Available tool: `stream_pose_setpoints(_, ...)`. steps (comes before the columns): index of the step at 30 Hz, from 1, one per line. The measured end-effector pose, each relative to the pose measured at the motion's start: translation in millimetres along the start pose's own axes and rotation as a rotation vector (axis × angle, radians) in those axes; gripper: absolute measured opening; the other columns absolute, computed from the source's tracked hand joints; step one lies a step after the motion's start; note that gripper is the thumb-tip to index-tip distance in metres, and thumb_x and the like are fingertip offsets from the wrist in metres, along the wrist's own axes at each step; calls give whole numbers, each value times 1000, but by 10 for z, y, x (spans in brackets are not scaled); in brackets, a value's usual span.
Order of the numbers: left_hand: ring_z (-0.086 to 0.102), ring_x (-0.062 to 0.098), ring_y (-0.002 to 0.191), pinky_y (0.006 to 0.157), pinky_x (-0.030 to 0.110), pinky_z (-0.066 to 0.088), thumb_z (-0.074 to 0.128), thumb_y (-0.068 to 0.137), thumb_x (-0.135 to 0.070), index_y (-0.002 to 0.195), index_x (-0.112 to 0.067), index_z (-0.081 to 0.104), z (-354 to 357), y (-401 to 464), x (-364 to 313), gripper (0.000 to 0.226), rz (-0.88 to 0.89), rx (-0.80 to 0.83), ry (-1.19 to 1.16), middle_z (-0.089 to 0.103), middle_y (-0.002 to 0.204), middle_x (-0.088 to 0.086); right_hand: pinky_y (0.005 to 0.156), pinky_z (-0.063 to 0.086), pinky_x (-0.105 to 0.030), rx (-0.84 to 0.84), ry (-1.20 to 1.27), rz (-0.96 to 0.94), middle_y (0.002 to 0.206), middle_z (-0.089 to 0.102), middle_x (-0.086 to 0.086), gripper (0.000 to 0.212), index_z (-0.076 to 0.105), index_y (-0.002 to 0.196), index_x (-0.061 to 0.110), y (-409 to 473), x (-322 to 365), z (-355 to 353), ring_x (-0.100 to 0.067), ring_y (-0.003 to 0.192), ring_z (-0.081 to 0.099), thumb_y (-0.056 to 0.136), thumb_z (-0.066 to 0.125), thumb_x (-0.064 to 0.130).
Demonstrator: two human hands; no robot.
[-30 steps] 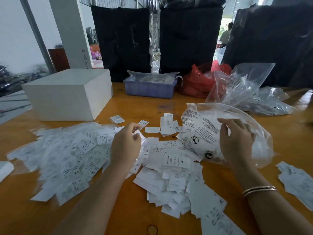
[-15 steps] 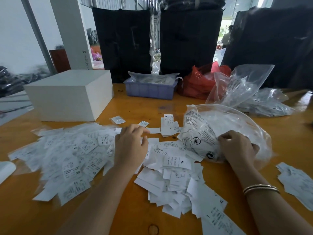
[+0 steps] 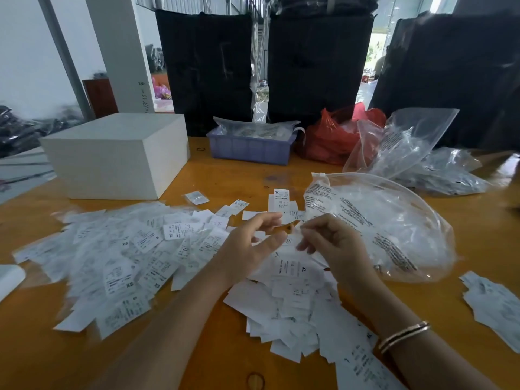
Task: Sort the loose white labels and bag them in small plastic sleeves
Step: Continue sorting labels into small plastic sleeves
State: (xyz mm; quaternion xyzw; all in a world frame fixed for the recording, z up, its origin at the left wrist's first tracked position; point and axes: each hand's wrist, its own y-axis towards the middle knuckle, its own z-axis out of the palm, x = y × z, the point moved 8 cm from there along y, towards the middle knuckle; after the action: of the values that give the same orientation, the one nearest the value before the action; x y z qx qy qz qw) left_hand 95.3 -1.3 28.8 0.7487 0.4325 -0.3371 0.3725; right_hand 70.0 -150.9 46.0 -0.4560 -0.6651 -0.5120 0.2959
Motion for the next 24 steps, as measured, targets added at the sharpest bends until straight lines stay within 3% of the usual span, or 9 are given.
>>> stream_pose_setpoints(2, 47, -19, 106, 79, 11, 41, 51, 74, -73, 126, -47, 40, 57, -19, 39, 59, -48, 60, -61, 55, 112, -32, 61, 52, -17, 68, 133, -13, 70, 70, 1, 9, 63, 84, 18, -20, 35, 101, -9, 63, 65, 85, 61, 9)
stream_pose_setpoints(4, 52, -13, 103, 74, 12, 41, 55, 72, -68, 130, -43, 42, 81, -30, 61, 65, -86, 91, -101, 62, 106, -29, 62, 53, -19, 104, 248, -2, 69, 69, -3, 5, 64, 84, 15, -31, 36, 127, -12, 63, 66, 83, 61, 11)
stream_pose_setpoints(7, 60, -6, 75, 61, 10, 45, 68, 79, -42, 101, -37, 64, 35, -17, 36, 23, -48, 31, -193, 67, 80, -21, 60, 52, -18, 110, 261, 54, 71, 70, -3, 7, 63, 89, 15, -17, -51, 122, -11, 63, 64, 87, 58, 10)
stream_pose_setpoints(8, 60, -5, 71, 61, 9, 46, 70, 82, -31, 89, -35, 68, -14, -15, 23, 8, -39, -18, -222, 67, 76, -17, 60, 51, -18, 108, 196, 81, 73, 71, -1, 7, 62, 92, 18, -9, -94, 115, -9, 63, 63, 89, 57, 14)
stream_pose_setpoints(10, 61, 1, 73, 65, 10, 47, 67, 85, -20, 79, -31, 70, -101, -25, 42, 13, -41, -106, -269, 68, 75, -12, 60, 49, -15, 145, -40, 112, 78, 69, 3, 5, 58, 95, 26, 5, -176, 109, -4, 66, 60, 92, 54, 27)
stream_pose_setpoints(13, 67, 8, 77, 65, 12, 49, 58, 91, -14, 87, -19, 64, -160, -26, 50, 9, -47, -157, -329, 73, 84, -5, 63, 40, -11, 339, -439, 47, 91, 56, 14, 11, 58, 99, 35, -5, -266, 212, 3, 73, 51, 89, 57, 40)
stream_pose_setpoints(16, 69, 10, 73, 61, 13, 49, 56, 91, -8, 88, -16, 62, -184, -34, 50, 11, -55, -188, -367, 73, 81, -3, 68, 33, -13, 423, -554, 18, 96, 47, 19, 13, 58, 93, 41, -14, -292, 277, 4, 82, 45, 83, 66, 42)
stream_pose_setpoints(20, 67, 7, 74, 65, 13, 50, 63, 87, -6, 92, -21, 65, -210, -41, 82, 17, -67, -244, -384, 72, 78, -6, 62, 37, -10, 361, -458, 53, 86, 51, 14, 17, 55, 79, 37, 8, -317, 222, 5, 70, 45, 80, 71, 33)
stream_pose_setpoints(24, 67, 7, 79, 71, 17, 52, 69, 84, -15, 97, -28, 65, -229, -32, 117, 19, -98, -282, -387, 71, 77, -11, 57, 42, -10, 260, -224, 125, 70, 59, 9, 13, 59, 77, 27, 16, -311, 128, 6, 58, 50, 82, 71, 25)
